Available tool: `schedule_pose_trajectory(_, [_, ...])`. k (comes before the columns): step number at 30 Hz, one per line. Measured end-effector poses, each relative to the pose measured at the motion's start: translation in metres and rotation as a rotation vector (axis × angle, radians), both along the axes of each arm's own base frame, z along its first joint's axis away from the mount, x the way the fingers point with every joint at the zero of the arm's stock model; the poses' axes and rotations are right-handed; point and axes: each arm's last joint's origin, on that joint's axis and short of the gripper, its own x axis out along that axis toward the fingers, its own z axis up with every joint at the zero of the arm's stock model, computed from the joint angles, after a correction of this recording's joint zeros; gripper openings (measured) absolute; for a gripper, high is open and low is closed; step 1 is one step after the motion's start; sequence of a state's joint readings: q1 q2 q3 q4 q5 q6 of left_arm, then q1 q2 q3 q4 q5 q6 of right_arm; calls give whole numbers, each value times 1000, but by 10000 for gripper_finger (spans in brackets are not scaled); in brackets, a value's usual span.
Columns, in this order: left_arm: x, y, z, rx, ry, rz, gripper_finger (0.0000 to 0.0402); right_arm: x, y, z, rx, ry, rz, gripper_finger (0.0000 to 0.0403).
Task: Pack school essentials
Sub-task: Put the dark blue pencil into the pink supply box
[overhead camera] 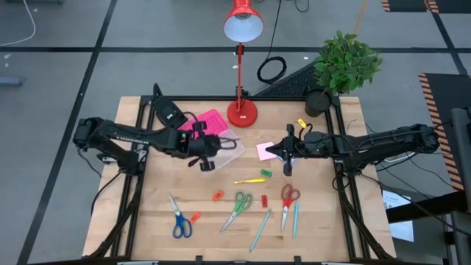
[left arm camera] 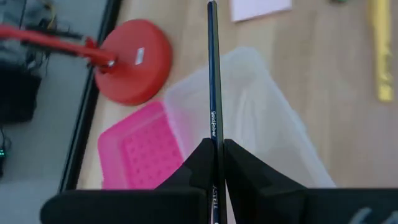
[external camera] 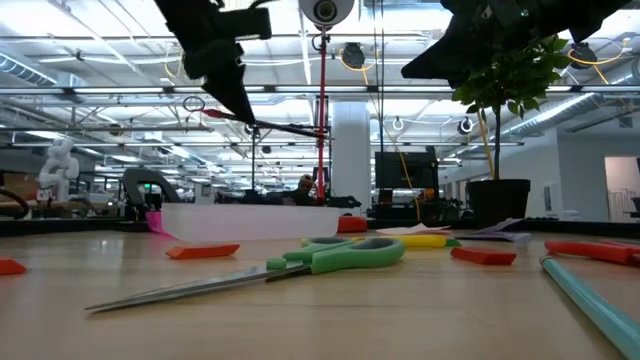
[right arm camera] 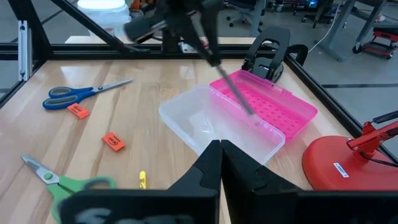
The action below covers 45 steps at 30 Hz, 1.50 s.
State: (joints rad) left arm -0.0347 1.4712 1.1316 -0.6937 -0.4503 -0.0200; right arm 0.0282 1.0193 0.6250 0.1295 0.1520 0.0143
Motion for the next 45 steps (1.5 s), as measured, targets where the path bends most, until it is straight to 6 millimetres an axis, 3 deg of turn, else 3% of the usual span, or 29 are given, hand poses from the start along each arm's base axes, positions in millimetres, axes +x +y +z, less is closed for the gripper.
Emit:
schedule_pose_trajectory(6, [-2,17,-3,-69,-32,140,31,0,0,-1,0,8,0,0])
schedule_pose_trajectory(15, [-9,21,-31,-189,-78,284,31,0,0,-1,0,8,0,0])
schedule_pose_trajectory(26, [-11,22,-61,-243,-210,345,31,0,0,-1,0,8,0,0])
schedule_pose_trajectory(34, [-22,27,-82,-267,-206,418,31,0,0,-1,0,8,0,0])
schedule_pose_trajectory(45, [-29,29,-95,-270,-211,436,31,0,0,-1,0,7,-1,0])
